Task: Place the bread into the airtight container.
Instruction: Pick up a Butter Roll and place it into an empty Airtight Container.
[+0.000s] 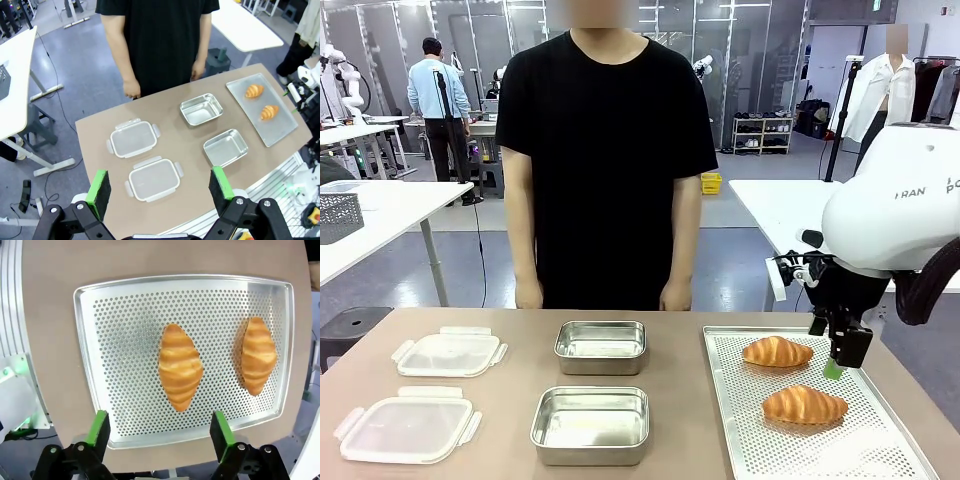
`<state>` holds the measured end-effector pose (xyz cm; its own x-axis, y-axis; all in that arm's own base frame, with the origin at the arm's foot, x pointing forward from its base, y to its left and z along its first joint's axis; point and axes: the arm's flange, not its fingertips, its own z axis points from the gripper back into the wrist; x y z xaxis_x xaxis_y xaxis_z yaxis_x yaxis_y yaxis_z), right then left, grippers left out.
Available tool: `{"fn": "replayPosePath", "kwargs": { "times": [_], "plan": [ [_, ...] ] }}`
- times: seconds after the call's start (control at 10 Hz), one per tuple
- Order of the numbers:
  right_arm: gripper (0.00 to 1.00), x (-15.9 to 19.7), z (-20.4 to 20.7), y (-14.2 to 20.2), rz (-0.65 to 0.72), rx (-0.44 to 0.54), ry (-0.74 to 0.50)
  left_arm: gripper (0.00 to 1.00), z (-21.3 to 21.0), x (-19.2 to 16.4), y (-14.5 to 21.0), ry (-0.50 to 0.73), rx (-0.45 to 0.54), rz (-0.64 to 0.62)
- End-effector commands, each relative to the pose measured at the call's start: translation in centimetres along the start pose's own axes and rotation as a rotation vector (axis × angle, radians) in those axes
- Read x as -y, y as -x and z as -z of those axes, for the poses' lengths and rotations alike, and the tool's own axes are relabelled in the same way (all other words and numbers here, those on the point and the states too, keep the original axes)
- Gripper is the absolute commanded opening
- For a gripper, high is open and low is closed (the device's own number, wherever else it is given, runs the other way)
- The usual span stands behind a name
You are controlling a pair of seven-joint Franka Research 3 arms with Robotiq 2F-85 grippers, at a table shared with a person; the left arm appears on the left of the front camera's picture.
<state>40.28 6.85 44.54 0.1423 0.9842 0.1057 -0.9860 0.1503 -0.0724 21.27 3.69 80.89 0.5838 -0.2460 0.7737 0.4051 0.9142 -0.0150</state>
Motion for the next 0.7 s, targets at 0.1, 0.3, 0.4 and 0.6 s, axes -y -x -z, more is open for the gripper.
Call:
{"fn": "replayPosePath", "kwargs": {
  "times": [0.1, 0.3, 0.4, 0.6],
  "plan": [
    [1.0, -0.1, -0.2, 0.2, -0.006, 0.003, -0.006, 1.0, 0.0, 0.0, -0.1, 0.001, 0.001, 0.001],
    [1.0, 0.5, 1.4, -0.4, -0.041, -0.011, -0.021, 1.0, 0.0, 0.0, -0.1, 0.001, 0.001, 0.001],
    [1.0, 1.0, 2.7, -0.5, -0.067, -0.022, -0.051, 1.0, 0.0, 0.0, -0.1, 0.001, 0.001, 0.001],
    [1.0, 2.3, 6.3, 0.2, -0.042, -0.052, -0.09, 1.0, 0.0, 0.0, -0.1, 0.001, 0.001, 0.001]
  ]
}}
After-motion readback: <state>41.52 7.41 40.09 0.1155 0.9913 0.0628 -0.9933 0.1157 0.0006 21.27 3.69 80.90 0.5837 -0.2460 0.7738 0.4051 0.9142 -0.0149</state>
